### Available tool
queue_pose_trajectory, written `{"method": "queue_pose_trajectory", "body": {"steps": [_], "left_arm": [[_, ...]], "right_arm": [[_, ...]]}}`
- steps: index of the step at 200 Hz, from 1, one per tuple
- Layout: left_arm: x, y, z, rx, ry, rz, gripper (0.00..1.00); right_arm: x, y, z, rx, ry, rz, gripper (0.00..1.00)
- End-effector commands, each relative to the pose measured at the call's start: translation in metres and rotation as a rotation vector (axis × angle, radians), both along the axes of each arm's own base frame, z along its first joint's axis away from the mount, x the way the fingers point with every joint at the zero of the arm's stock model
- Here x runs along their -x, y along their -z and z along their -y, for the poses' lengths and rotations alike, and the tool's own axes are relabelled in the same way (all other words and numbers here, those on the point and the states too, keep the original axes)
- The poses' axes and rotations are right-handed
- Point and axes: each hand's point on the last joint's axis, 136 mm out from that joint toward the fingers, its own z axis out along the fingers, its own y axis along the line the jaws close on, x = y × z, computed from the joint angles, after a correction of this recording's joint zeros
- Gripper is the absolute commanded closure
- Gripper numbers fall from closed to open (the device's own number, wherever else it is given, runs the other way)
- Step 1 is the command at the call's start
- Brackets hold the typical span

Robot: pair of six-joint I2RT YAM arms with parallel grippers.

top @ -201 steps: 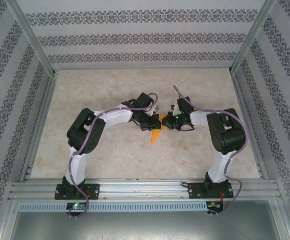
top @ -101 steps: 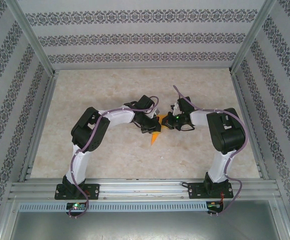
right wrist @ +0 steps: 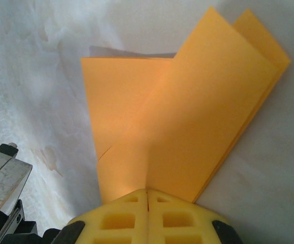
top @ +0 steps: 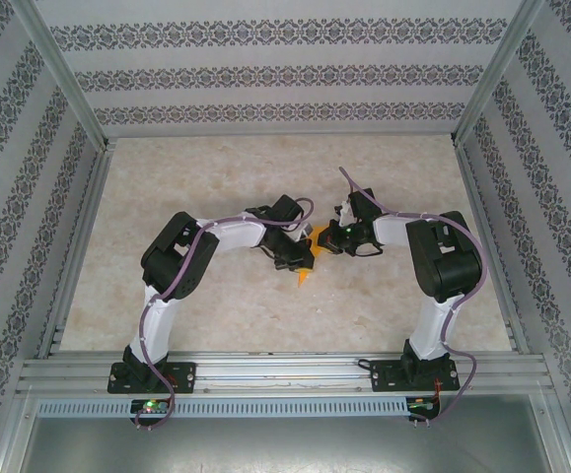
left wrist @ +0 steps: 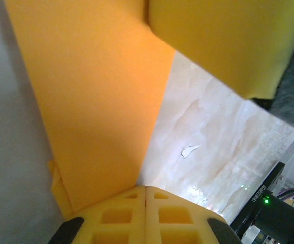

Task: Fold a paper plane with a square sheet of paper (fold left side to right side)
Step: Fold the wing for the fifth time at the center of the table.

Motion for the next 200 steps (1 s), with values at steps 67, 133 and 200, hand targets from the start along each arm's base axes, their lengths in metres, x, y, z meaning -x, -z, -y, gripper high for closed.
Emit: {"method": "queue_pose_trajectory", "body": {"steps": [67,133,200], "left_arm": [[0.045,0.025,-0.023,-0.083,0.082,-0.054,1.00],[0.064,0.025,-0.038,-0.094,0.130,-0.039,1.00],[0.075,0.024,-0.046,-0.091,0.150,-0.022,1.00]], "right_arm": [[0.032,0.057,0.034,0.209,0.023,-0.163,1.00],[0.033,0.058,0.036,0.215,0.020,-0.168,1.00],[0.035,0.059,0.037,0.220,0.018,-0.172,1.00]]}}
